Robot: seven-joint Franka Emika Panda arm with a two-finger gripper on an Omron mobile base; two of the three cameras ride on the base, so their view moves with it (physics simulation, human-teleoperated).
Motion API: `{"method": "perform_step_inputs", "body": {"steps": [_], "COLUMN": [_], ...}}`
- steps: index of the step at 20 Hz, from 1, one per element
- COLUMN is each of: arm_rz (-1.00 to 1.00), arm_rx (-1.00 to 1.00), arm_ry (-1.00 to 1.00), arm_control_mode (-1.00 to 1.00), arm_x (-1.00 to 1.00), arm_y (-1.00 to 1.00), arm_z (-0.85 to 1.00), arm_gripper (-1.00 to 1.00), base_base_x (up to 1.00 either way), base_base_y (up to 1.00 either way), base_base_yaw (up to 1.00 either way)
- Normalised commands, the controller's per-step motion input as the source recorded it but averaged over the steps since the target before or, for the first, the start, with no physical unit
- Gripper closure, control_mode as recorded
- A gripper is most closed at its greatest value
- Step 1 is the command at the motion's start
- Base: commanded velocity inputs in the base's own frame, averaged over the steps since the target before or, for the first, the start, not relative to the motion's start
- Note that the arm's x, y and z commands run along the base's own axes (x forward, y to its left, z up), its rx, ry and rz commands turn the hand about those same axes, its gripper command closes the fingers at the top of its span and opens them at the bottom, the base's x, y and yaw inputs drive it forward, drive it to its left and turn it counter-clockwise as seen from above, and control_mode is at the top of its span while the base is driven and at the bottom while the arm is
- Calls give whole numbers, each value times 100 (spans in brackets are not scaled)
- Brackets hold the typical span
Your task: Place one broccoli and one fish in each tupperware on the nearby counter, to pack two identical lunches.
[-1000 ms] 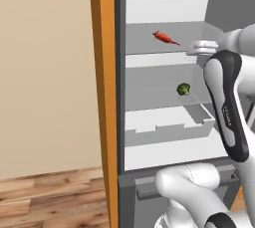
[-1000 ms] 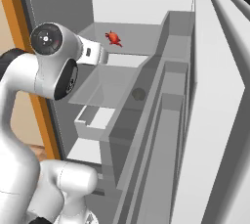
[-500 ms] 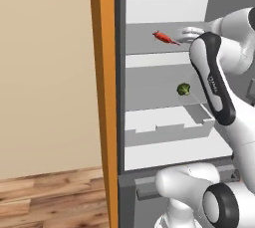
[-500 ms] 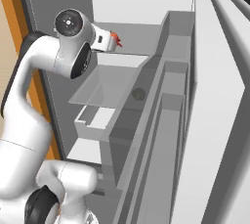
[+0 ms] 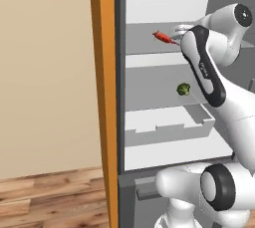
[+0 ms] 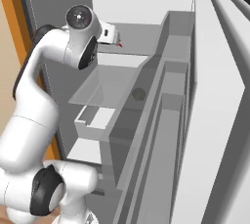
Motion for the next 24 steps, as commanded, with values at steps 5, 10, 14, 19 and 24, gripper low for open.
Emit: {"method": "perform_step_inputs", "body": {"steps": [5,10,14,19,24], "arm_rz": [14,12,7,2,2], "arm_rx": [-11,-10,-7,-1,0], "arm_ry": [6,7,1,0,0], "arm_control_mode": [-100,-100,-100,-100,-100], "arm_x": [27,39,54,63,68], "arm_y": [-14,-18,-11,-11,0], "arm_z": [0,-3,-26,-25,-11], "arm_gripper": [-100,-100,-100,-100,-100], "base_base_x": [0,0,0,0,0], "base_base_y": [0,0,0,0,0], "base_base_yaw": [0,0,0,0,0]}}
